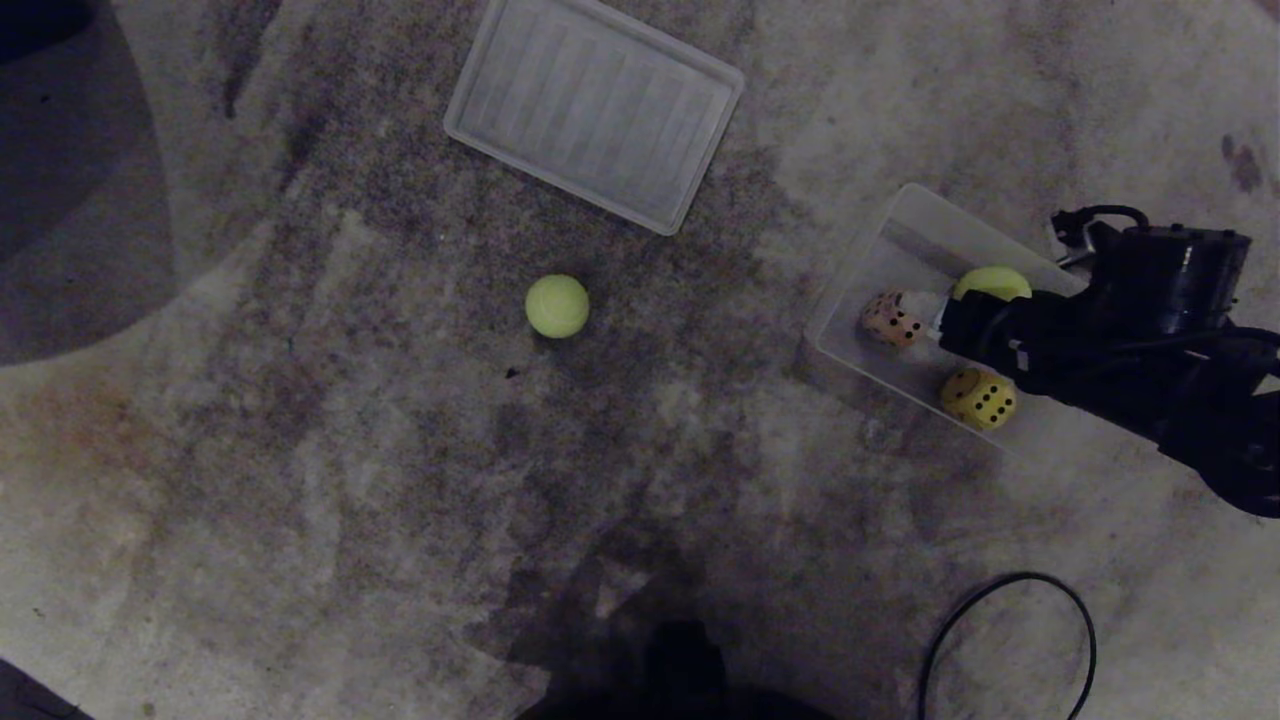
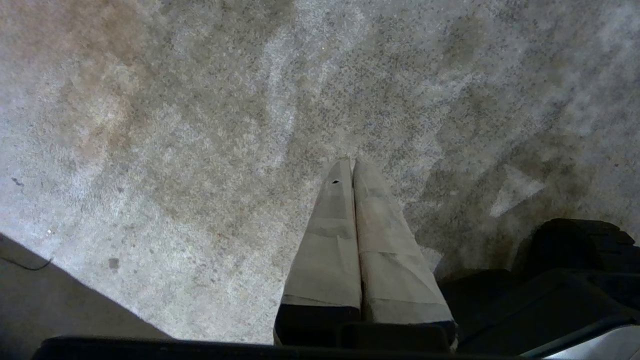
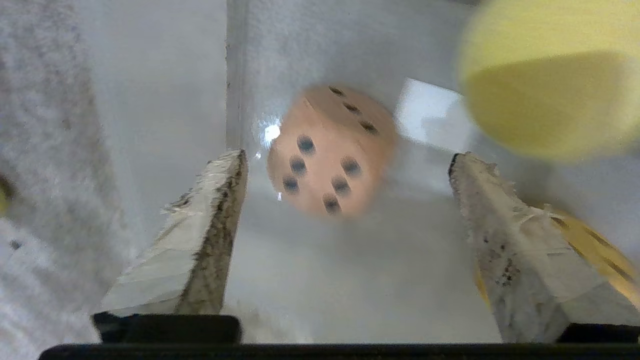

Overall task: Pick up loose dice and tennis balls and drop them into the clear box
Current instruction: Put the toys in the box, then pick up the ball on the floor

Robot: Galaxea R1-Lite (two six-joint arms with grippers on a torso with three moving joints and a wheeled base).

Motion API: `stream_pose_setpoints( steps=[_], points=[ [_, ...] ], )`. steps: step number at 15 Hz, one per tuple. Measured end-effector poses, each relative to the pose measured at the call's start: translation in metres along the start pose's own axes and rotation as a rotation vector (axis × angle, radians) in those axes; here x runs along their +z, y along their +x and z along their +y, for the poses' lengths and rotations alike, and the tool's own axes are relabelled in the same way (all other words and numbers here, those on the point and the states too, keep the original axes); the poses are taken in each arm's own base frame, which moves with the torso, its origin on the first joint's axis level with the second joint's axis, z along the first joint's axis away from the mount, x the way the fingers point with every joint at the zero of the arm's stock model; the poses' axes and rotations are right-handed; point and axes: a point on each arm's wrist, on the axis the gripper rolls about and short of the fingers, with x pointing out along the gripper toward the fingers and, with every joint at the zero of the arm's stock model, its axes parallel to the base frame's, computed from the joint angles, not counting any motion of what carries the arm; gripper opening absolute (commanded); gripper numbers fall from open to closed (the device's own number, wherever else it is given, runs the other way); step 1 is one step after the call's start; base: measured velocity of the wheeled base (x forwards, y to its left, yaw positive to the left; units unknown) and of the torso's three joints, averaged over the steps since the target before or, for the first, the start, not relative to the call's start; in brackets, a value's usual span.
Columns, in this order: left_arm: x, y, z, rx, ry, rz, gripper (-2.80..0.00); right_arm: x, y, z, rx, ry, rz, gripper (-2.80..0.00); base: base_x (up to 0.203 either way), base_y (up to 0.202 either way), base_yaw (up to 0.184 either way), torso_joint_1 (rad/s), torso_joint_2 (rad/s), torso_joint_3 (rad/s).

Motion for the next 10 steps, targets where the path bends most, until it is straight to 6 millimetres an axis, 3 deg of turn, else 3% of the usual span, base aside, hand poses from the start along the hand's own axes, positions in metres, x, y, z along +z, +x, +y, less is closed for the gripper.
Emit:
stream_pose_setpoints(
  steps=[1,2,6,8,10],
  points=[
    [0.0,0.0,0.0,0.0,0.0,0.0,-2.8,0.005,-0.013,0.0,-0.006,0.007,0.002,-1.78,0.0,0.0,0.0,0.0,0.0,0.0],
    [0.0,0.0,0.0,0.0,0.0,0.0,-2.8,0.011,-0.03,0.001,-0.009,0.019,-0.003,-2.8,0.0,0.0,0.0,0.0,0.0,0.0],
    [0.0,0.0,0.0,0.0,0.0,0.0,-2.8,0.022,-0.123,0.006,-0.005,0.054,0.01,-2.8,0.0,0.0,0.0,0.0,0.0,0.0],
    [0.0,0.0,0.0,0.0,0.0,0.0,-2.8,0.002,-0.172,0.0,-0.037,0.016,0.082,-2.8,0.0,0.0,0.0,0.0,0.0,0.0],
    [0.0,0.0,0.0,0.0,0.0,0.0,-2.8,-0.03,-0.222,-0.012,-0.083,-0.041,0.138,-2.8,0.0,0.0,0.0,0.0,0.0,0.0]
  ],
)
